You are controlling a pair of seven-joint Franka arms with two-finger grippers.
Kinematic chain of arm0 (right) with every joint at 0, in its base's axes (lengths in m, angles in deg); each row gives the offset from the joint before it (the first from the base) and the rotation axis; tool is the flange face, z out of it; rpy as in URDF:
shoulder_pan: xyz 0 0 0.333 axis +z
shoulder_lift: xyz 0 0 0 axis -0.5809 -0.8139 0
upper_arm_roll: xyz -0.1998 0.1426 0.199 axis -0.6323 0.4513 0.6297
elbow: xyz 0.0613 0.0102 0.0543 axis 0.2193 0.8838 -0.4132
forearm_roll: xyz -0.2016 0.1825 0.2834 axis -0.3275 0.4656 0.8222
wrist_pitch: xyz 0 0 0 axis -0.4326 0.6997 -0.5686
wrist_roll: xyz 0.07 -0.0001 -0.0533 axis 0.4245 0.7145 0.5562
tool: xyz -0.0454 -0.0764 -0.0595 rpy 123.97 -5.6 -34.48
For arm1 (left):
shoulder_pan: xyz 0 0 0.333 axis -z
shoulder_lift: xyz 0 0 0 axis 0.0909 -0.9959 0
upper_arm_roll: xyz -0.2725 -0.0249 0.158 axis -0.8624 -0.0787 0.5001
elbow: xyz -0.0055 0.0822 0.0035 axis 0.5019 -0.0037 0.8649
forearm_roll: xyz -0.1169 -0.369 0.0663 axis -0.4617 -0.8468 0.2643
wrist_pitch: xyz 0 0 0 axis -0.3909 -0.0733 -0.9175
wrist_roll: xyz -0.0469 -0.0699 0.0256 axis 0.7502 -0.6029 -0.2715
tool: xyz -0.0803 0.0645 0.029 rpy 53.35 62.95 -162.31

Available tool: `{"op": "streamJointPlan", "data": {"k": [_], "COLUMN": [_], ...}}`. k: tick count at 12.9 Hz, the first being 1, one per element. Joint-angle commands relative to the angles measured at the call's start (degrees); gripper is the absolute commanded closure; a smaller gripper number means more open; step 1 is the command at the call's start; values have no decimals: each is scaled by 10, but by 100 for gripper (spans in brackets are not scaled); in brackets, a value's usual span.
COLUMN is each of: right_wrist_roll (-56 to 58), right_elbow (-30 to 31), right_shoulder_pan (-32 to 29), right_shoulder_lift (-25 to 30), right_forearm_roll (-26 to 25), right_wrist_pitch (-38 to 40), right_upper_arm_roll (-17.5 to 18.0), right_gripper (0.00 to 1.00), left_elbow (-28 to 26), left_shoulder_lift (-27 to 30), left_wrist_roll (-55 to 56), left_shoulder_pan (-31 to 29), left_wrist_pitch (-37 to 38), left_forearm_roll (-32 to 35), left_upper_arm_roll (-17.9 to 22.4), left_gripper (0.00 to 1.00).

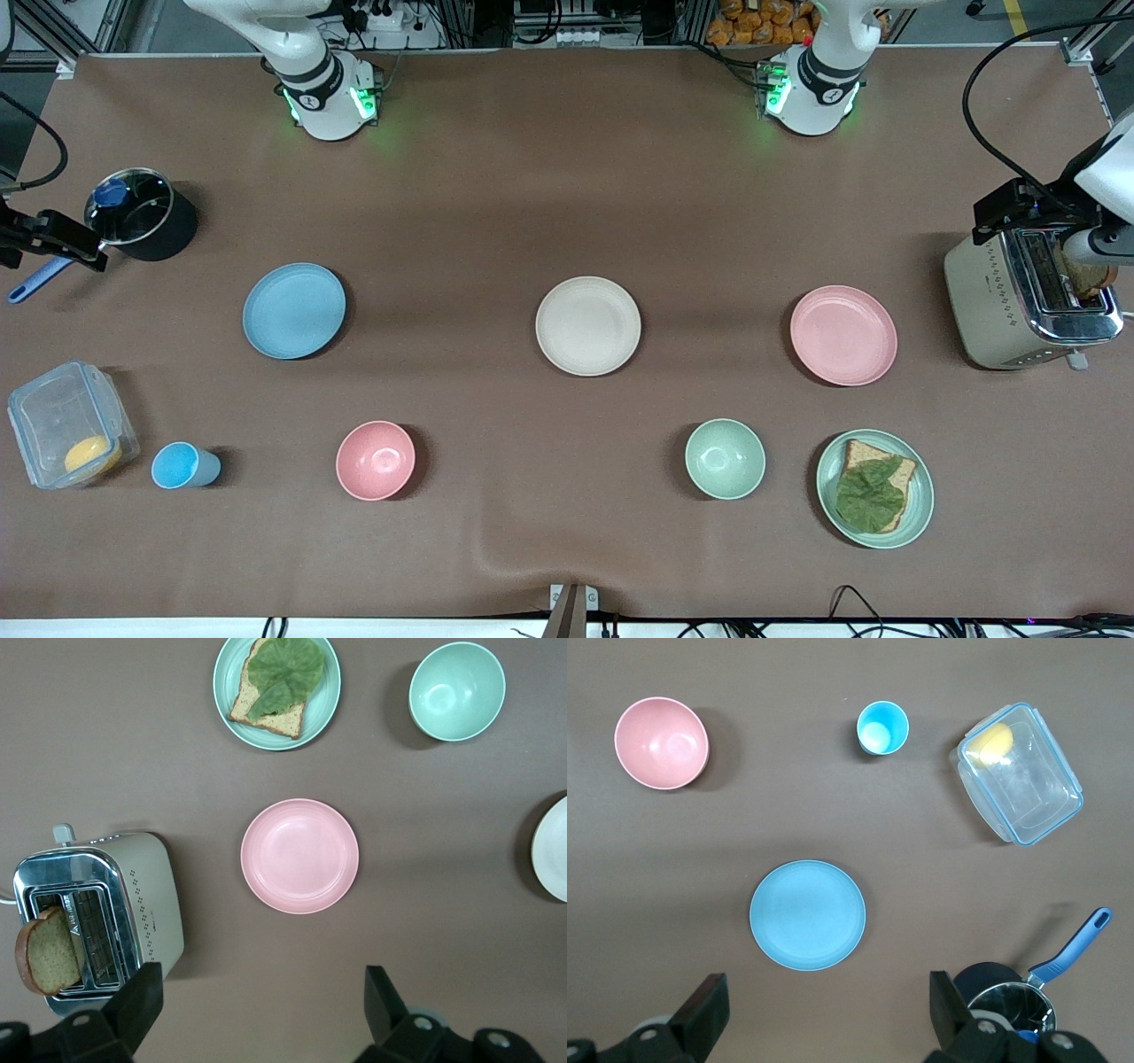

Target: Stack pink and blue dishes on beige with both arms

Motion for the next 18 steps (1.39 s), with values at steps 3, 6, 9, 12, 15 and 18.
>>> {"op": "streamJointPlan", "data": {"k": [3, 6, 9, 12, 15, 18], "right_wrist_roll": [4, 3, 2, 3, 3, 3], "right_elbow": [0, -1, 1, 1, 1, 1], "right_shoulder_pan": [-9, -7, -6, -6, -6, -8], "right_shoulder_lift": [4, 6, 5, 6, 5, 5], "right_forearm_roll": [10, 5, 10, 10, 10, 10], "right_wrist_pitch": [-2, -1, 1, 3, 0, 0], "right_upper_arm_roll": [3, 3, 4, 5, 5, 5], "right_gripper": [0, 0, 0, 0, 0, 0], "left_elbow": [-3, -12, -19, -60, -100, -183], "left_shoulder_lift": [10, 10, 4, 4, 2, 2], "left_wrist_roll": [-12, -28, -20, -19, -14, -12], "left_shoulder_pan": [3, 1, -6, -6, -6, -18], "left_wrist_pitch": [9, 8, 1, -45, -77, -163], "left_forearm_roll": [-4, -6, -8, -3, -3, -2], "left_upper_arm_roll": [7, 6, 6, 5, 5, 5], "left_gripper": [0, 0, 0, 0, 0, 0]}}
